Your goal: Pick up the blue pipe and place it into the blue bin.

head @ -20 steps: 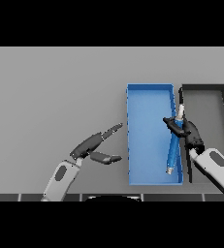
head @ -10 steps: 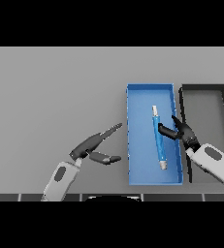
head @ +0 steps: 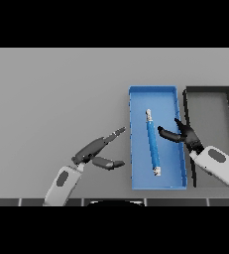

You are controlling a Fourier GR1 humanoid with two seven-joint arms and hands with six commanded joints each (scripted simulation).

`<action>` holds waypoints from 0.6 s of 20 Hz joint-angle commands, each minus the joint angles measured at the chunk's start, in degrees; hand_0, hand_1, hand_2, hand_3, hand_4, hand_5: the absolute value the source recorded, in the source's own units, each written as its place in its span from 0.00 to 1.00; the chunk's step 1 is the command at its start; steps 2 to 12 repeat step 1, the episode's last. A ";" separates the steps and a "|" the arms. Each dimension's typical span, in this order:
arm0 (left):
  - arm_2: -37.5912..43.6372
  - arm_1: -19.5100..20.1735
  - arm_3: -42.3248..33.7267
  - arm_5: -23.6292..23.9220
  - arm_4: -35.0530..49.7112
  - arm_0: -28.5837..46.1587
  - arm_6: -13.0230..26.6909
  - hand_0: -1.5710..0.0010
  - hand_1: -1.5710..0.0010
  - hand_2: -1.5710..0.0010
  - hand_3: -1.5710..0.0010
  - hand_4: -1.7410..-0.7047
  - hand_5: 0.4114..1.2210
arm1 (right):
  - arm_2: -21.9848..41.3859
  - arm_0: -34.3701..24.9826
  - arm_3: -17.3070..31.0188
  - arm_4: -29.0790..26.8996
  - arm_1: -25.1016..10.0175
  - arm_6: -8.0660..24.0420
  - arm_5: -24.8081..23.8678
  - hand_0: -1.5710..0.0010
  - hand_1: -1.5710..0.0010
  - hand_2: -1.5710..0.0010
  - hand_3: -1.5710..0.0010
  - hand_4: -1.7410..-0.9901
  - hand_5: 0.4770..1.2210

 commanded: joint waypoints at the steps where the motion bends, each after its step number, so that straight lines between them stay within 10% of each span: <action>1: -0.11 0.14 -0.16 0.00 -0.20 -0.03 -0.18 1.00 1.00 1.00 1.00 0.83 0.02 | -0.22 0.22 0.13 -0.26 -0.36 -0.17 0.06 1.00 1.00 1.00 1.00 0.96 0.22; 12: -0.11 0.14 -0.16 0.00 -0.20 -0.03 -0.18 1.00 1.00 1.00 1.00 0.83 0.02 | -0.22 0.22 0.13 -0.26 -0.36 -0.17 0.06 1.00 1.00 1.00 1.00 0.96 0.22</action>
